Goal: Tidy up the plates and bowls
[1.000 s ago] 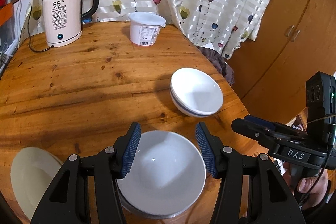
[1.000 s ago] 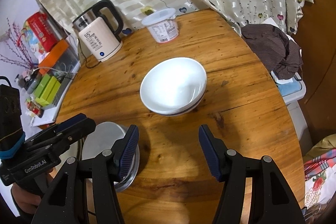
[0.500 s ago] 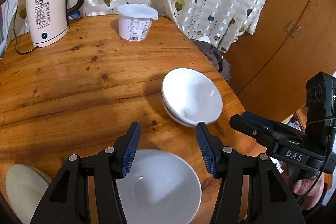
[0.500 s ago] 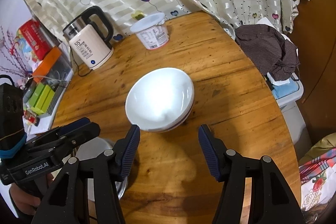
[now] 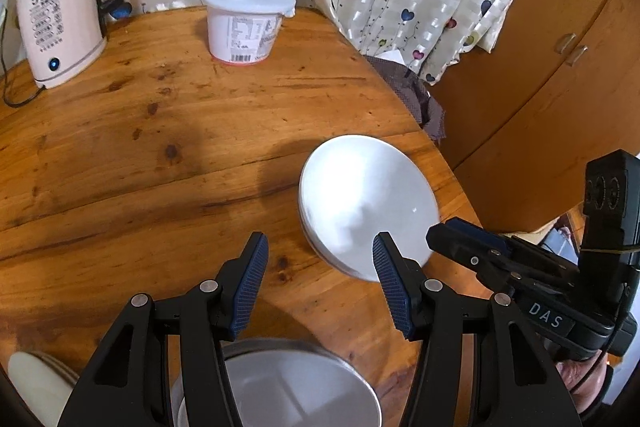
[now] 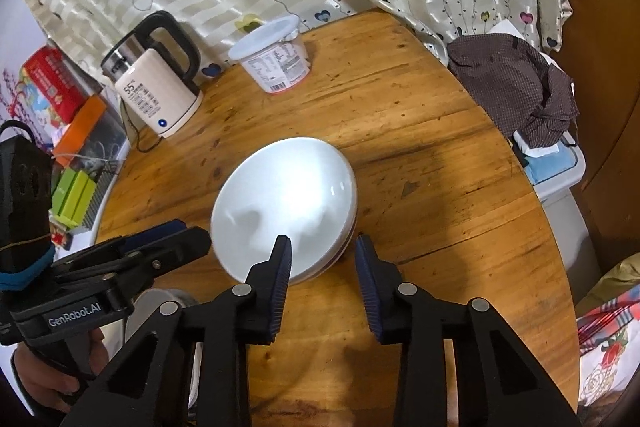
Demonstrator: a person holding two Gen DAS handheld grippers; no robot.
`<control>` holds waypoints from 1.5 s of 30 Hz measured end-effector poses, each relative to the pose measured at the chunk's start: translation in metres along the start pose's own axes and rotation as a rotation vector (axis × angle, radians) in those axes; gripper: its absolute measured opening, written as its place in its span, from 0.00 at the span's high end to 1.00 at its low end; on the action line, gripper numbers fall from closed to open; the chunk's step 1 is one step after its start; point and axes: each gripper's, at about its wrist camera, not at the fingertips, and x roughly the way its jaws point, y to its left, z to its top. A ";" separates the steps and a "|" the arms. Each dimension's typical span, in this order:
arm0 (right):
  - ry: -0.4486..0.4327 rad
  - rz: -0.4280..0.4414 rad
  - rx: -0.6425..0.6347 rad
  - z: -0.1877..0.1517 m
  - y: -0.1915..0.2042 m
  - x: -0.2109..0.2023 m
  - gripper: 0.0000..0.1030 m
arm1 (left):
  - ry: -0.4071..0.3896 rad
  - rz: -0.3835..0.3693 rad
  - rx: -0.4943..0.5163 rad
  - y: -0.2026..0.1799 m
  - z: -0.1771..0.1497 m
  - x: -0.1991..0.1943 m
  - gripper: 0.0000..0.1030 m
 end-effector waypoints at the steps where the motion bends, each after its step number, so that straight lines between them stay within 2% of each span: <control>1: 0.000 0.000 0.003 0.001 -0.002 0.001 0.69 | 0.004 0.007 0.000 0.000 0.001 0.002 0.46; 7: 0.008 -0.002 0.019 0.006 -0.010 0.009 0.73 | 0.027 -0.002 -0.004 0.000 0.007 0.015 0.46; 11: 0.014 0.004 0.025 0.007 -0.012 0.012 0.76 | 0.042 -0.003 -0.015 0.002 0.011 0.022 0.54; 13: 0.018 0.008 0.026 0.007 -0.013 0.014 0.77 | 0.051 -0.001 -0.020 0.004 0.012 0.026 0.61; 18: 0.026 0.018 0.026 0.009 -0.013 0.019 0.81 | 0.065 0.005 -0.023 0.005 0.015 0.034 0.64; 20: 0.027 0.018 0.023 0.010 -0.012 0.021 0.81 | 0.069 0.005 -0.019 0.004 0.016 0.036 0.73; 21: 0.026 0.018 0.023 0.011 -0.012 0.021 0.81 | 0.070 0.005 -0.015 0.003 0.016 0.037 0.74; 34: 0.021 0.020 0.016 0.015 -0.010 0.020 0.82 | 0.046 0.014 0.001 0.000 0.015 0.030 0.74; 45: -0.003 0.028 -0.006 0.011 0.003 0.001 0.82 | 0.025 0.012 -0.003 -0.001 0.010 0.013 0.74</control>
